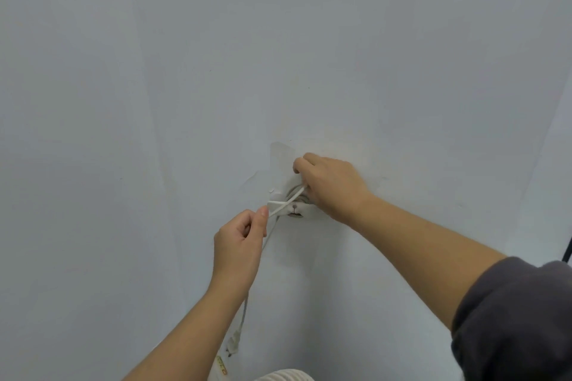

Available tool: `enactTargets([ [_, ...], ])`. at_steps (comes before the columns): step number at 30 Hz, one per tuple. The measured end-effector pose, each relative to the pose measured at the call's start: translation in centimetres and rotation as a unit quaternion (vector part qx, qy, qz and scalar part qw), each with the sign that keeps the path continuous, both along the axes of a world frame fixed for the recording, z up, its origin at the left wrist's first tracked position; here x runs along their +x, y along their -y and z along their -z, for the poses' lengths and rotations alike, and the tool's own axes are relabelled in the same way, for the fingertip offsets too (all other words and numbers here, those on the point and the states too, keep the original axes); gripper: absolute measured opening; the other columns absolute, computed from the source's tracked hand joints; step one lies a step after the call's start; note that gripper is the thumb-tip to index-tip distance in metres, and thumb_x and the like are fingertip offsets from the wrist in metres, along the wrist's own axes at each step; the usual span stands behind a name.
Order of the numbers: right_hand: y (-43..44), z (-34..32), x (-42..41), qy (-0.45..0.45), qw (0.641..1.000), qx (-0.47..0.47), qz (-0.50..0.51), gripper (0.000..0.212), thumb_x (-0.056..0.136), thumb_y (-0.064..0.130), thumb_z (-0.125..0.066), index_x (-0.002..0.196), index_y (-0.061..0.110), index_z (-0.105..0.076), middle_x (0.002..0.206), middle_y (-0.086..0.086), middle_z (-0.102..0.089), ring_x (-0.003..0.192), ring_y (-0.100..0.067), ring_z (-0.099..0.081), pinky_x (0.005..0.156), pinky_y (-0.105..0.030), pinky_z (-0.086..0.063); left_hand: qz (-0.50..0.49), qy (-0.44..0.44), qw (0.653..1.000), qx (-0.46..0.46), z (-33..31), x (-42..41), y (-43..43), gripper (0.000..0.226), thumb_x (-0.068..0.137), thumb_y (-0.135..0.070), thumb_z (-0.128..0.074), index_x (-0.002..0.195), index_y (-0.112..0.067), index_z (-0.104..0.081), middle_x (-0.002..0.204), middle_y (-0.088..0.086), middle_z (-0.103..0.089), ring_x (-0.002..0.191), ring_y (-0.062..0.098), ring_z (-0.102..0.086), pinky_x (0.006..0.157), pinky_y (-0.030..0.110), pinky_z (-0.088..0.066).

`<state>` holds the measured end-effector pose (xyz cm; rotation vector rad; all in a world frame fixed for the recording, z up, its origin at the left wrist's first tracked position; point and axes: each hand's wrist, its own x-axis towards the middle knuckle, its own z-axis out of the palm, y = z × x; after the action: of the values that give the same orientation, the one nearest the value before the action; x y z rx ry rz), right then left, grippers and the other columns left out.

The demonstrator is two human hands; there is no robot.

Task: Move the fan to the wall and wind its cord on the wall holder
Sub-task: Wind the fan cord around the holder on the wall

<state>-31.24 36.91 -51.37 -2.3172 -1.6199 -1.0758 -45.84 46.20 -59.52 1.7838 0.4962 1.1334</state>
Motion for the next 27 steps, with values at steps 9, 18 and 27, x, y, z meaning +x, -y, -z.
enactTargets([
  [9, 2.3, 0.9, 2.7, 0.210, 0.971, -0.057, -0.103, 0.034, 0.077, 0.001, -0.037, 0.082, 0.016, -0.067, 0.082, -0.001, -0.058, 0.076, -0.024, -0.055, 0.064, -0.032, -0.035, 0.089, -0.043, 0.994, 0.055, 0.8, 1.3, 1.0, 0.023, 0.095, -0.022, -0.056, 0.074, -0.017, -0.063, 0.055, -0.002, -0.037, 0.053, 0.012, -0.032, 0.052, 0.027, -0.029],
  [18, 3.2, 0.5, 3.7, 0.227, 0.963, -0.084, -0.116, 0.028, 0.076, 0.009, -0.062, 0.099, 0.024, -0.071, 0.122, -0.002, -0.060, 0.119, -0.025, -0.053, 0.093, -0.043, -0.030, 0.114, -0.174, 0.949, 0.238, 1.8, 2.8, 0.8, 0.019, 0.098, -0.032, -0.048, 0.098, -0.025, -0.066, 0.052, -0.010, -0.045, 0.052, 0.009, -0.042, 0.057, 0.033, -0.040],
  [27, 3.4, 1.4, 4.0, 0.213, 0.965, -0.100, -0.116, 0.038, 0.081, 0.006, -0.049, 0.110, 0.020, -0.069, 0.131, 0.003, -0.058, 0.131, -0.024, -0.046, 0.105, -0.043, -0.025, 0.110, -0.288, 0.849, 0.430, 1.8, 4.1, 2.3, 0.027, 0.102, -0.037, -0.035, 0.106, -0.022, -0.058, 0.089, 0.002, -0.068, 0.082, 0.024, -0.061, 0.072, 0.038, -0.049],
])
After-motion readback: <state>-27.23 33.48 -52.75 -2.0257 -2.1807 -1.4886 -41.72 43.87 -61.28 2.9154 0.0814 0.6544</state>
